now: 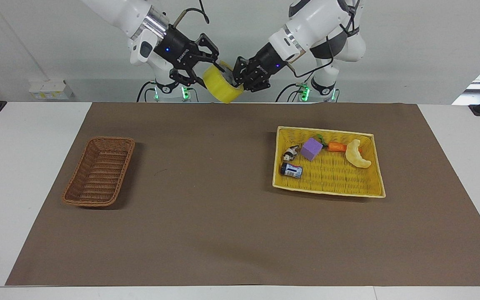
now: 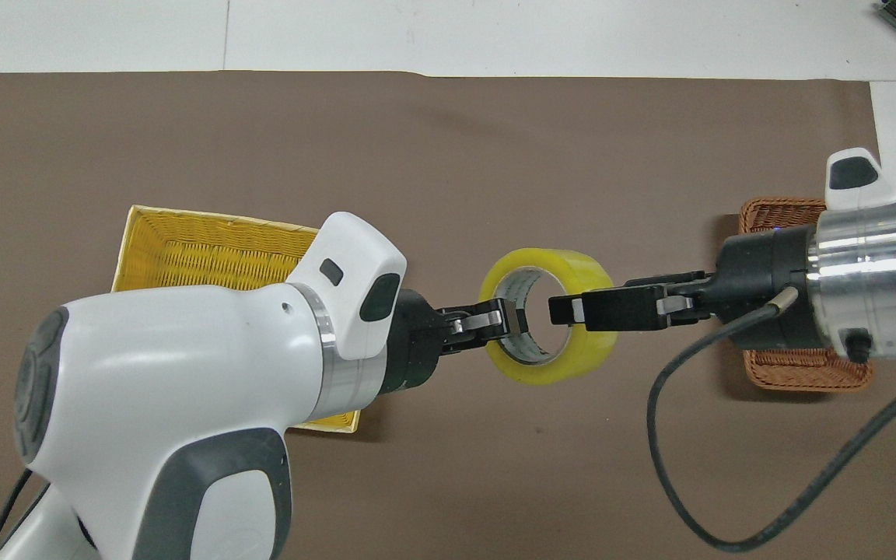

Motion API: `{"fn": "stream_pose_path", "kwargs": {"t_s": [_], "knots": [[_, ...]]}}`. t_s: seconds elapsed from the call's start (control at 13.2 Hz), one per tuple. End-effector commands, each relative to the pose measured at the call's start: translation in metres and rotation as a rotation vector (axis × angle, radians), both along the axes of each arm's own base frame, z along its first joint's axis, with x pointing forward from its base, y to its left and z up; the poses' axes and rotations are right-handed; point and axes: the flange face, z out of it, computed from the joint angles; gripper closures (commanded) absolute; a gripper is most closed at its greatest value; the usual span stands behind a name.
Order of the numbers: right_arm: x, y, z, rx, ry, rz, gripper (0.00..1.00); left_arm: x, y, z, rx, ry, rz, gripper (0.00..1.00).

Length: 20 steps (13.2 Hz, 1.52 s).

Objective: Move tape to another basket
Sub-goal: 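Take the tape with the right gripper while the left gripper releases it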

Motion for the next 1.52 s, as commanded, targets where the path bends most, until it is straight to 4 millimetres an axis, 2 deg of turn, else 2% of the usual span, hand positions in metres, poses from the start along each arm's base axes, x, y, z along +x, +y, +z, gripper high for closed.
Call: {"fn": "stream_pose_path", "kwargs": {"t_s": [0.0, 0.08, 0.3, 0.38, 0.61, 0.83, 0.99, 1.14, 1.29, 1.44], "knots": [[0.001, -0.006, -0.006, -0.003, 0.031, -0.045, 1.00, -0.006, 0.000, 0.015, -0.056, 0.002, 0.049, 0.06], [0.002, -0.008, -0.005, -0.003, 0.032, -0.050, 1.00, -0.007, 0.000, 0.015, -0.056, 0.015, 0.052, 0.00], [0.004, -0.012, -0.007, -0.005, 0.035, -0.057, 1.00, -0.005, 0.009, 0.020, -0.067, 0.090, 0.127, 0.00], [0.007, -0.020, -0.008, -0.006, 0.036, -0.072, 1.00, 0.001, 0.016, 0.021, -0.069, 0.083, 0.139, 0.00], [0.018, -0.071, -0.014, -0.042, 0.062, -0.175, 1.00, 0.027, 0.060, 0.008, 0.006, 0.148, 0.152, 0.00], [0.026, -0.130, -0.026, -0.056, 0.108, -0.302, 1.00, 0.062, 0.112, 0.001, 0.158, 0.067, 0.207, 0.00], [0.034, -0.161, -0.049, -0.060, 0.156, -0.347, 1.00, 0.083, 0.147, -0.003, 0.310, -0.021, 0.211, 0.00], [0.043, -0.194, -0.084, -0.067, 0.179, -0.355, 1.00, 0.100, 0.190, -0.008, 0.433, -0.071, 0.176, 0.00], [0.055, -0.236, -0.126, -0.101, 0.160, -0.314, 1.00, 0.116, 0.240, -0.009, 0.476, -0.076, 0.144, 0.00], [0.065, -0.295, -0.184, -0.113, 0.123, -0.252, 1.00, 0.125, 0.280, -0.009, 0.571, -0.060, 0.072, 0.00]]}}
